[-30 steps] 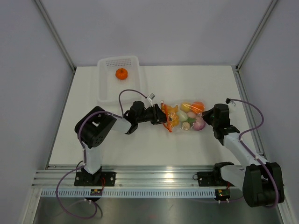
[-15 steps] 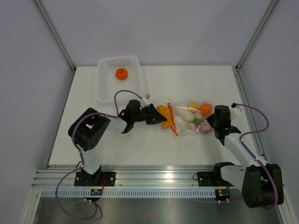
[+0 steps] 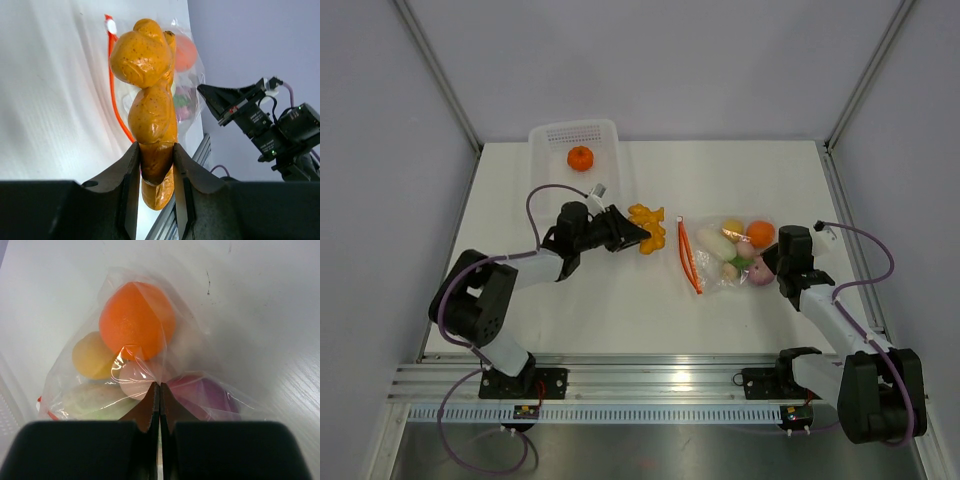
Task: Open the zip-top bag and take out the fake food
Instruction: Pick up the fake vegetable from the zipper food storage bag.
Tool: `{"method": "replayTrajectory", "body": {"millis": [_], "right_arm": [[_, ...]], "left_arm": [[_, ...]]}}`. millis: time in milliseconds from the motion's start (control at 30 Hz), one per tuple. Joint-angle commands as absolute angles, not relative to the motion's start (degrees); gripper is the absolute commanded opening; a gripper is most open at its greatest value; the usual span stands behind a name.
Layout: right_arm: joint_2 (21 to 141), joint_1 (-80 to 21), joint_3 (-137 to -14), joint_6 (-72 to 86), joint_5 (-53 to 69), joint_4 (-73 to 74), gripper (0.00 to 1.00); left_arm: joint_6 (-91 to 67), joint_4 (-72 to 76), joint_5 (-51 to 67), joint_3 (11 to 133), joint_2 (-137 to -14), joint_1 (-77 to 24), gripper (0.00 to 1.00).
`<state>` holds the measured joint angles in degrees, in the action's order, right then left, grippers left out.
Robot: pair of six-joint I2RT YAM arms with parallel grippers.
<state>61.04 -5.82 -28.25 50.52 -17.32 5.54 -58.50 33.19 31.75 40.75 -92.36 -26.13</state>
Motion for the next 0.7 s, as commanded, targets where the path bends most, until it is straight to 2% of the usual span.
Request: {"method": "replayTrajectory", "body": {"millis": [0, 267, 567, 633, 667], "right_arm": [[61.26, -5.36, -28.04, 50.1, -17.32, 3.25, 0.0], [62.05, -5.27, -28.04, 49.83, -15.91, 2.55, 0.0], [61.43, -5.36, -27.33, 50.01, -14.94, 1.41, 0.0], [61.44, -5.36, -27.33, 49.92, -14.68, 1.49, 0.0], [61.44, -5.36, -27.42, 49.92, -14.59, 1.32, 0.0]], "left_arm": [[-60.12, 34.2, 34.01, 41.74, -89.83, -23.39, 0.04], [-65.65, 34.28, 33.75, 46.31, -87.8, -15.57, 0.05], [-72.25, 32.89, 33.93, 56.6, -95.97, -6.16, 0.05], [-69.1, 29.2, 31.56, 58.87, -96.15, -4.14, 0.07], [-68.04, 25.53, 30.77, 59.58, -96.5, -3.61, 0.11]]}}
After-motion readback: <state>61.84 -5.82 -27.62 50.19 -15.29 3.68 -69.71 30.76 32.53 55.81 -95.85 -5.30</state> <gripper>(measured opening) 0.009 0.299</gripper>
